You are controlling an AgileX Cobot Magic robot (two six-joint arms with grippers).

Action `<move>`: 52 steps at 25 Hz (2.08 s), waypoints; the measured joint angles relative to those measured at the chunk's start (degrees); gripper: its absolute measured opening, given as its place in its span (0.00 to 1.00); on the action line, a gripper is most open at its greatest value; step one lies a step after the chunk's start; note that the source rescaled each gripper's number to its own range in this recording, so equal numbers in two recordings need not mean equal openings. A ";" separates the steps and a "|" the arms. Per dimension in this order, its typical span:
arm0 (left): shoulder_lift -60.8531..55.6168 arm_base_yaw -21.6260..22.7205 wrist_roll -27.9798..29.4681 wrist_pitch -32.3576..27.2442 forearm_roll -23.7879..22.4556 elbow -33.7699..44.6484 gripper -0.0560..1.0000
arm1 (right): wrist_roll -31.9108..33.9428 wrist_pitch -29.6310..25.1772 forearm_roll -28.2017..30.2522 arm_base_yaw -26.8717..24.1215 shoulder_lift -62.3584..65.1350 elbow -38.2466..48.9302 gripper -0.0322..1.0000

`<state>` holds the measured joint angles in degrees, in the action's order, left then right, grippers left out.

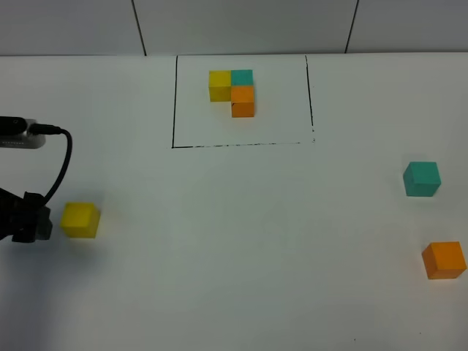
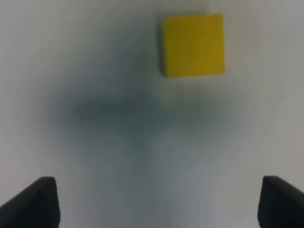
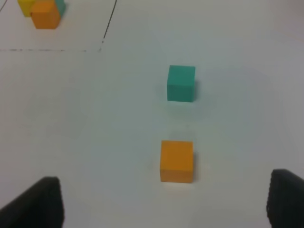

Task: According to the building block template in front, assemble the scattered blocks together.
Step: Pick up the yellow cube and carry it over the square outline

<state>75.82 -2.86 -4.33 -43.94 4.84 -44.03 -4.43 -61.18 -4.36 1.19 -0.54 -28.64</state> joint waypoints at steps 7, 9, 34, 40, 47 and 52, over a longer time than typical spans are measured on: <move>8.39 0.00 2.76 2.91 0.04 -2.56 0.97 | 0.04 0.00 0.00 0.00 0.00 0.00 0.74; 9.57 0.00 3.64 3.43 0.04 -3.49 0.97 | 0.04 0.00 0.00 0.00 0.00 0.00 0.74; 22.73 -5.40 10.59 8.23 -0.41 -8.90 0.97 | 0.04 0.00 0.00 0.00 0.00 0.00 0.74; 24.77 -5.40 10.63 9.10 -0.23 -9.01 0.95 | 0.04 0.00 0.00 0.00 0.00 0.00 0.74; 27.32 -5.40 10.63 9.69 -0.23 -9.01 0.93 | 0.04 0.00 0.00 0.00 0.00 0.00 0.74; 28.60 -5.40 10.63 10.08 -0.23 -9.01 0.77 | 0.04 0.00 0.00 0.00 0.00 0.00 0.74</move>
<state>104.42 -8.25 6.30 -33.85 4.62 -53.04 -4.39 -61.18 -4.36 1.19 -0.54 -28.64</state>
